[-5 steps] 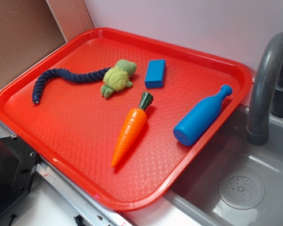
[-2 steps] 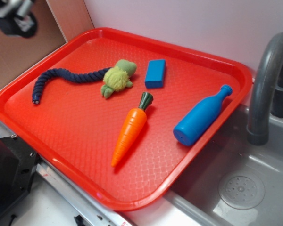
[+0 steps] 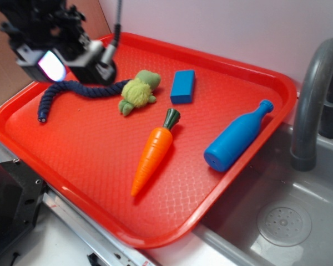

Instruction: Grab the carrot.

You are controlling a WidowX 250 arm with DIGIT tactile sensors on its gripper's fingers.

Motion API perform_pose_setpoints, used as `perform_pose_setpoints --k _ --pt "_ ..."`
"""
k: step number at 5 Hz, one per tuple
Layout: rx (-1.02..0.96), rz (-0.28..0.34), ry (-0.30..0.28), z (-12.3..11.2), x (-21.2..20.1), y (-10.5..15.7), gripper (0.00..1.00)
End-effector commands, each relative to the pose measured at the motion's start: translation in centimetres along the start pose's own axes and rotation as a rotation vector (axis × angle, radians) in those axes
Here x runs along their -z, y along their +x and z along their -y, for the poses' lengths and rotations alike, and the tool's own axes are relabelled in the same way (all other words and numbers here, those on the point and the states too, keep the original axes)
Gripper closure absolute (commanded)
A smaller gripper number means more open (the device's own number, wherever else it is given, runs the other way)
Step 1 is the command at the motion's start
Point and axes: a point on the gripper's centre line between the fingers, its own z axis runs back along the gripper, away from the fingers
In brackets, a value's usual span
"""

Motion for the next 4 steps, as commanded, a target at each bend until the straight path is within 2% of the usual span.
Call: perform_pose_setpoints --k 1,4 --pt "0.021 0.006 0.077 2.1 5.3 1.5 0.00" --pt "0.031 -0.043 0.169 1.8 11.5 1.9 0.00"
